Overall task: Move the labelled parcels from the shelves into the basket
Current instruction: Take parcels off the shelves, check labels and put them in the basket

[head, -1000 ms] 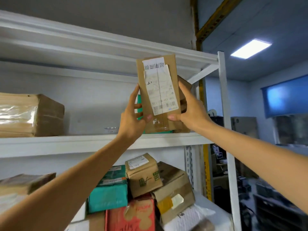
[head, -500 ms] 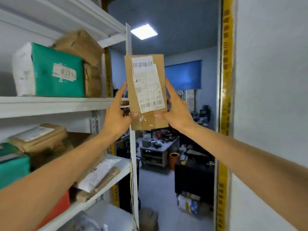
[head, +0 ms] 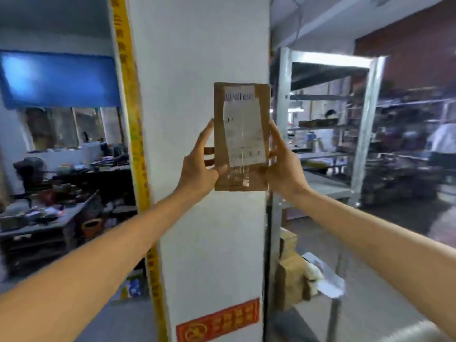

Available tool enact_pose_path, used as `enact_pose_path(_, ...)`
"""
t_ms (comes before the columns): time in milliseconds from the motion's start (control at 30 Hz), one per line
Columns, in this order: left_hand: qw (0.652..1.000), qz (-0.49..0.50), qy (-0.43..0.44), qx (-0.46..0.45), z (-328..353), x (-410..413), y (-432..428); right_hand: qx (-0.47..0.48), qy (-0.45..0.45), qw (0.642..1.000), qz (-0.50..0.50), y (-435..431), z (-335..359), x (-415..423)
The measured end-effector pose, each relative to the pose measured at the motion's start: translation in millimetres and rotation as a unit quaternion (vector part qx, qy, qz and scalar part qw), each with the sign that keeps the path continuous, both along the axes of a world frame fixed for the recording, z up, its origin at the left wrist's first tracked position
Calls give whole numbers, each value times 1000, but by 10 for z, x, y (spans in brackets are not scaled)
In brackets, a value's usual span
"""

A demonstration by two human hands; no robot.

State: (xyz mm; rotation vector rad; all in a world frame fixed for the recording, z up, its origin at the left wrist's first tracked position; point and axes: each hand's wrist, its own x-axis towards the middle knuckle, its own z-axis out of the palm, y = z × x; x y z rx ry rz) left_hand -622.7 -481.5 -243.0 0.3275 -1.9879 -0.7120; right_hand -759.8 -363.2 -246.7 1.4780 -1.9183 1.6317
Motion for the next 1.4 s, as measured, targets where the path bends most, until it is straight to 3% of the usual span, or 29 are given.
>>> enact_pose_path(300,968,-243,-46,39,-603,-1974,1147,36,-52,966,-250,1703,-599,-1190)
enact_pose_path(800,900,-411,-129,65,-1421,-3710,1828,56,-135,900,-410,2492,-1379,-2234)
enact_pose_path(967,851,-482,-192,83,-1961,-4166,2094,69,-173,863,-469,2711,-1882,-2416)
enact_pose_path(1167,795,-539,-259,107,-2744,-4644,2428,92,-249,789,-554,2904,-2492,-2482)
enact_pose_path(1400,735,-570,-338,142,-3694,-4839,2858,106,-344,741,-566,3307,-3369,-2620)
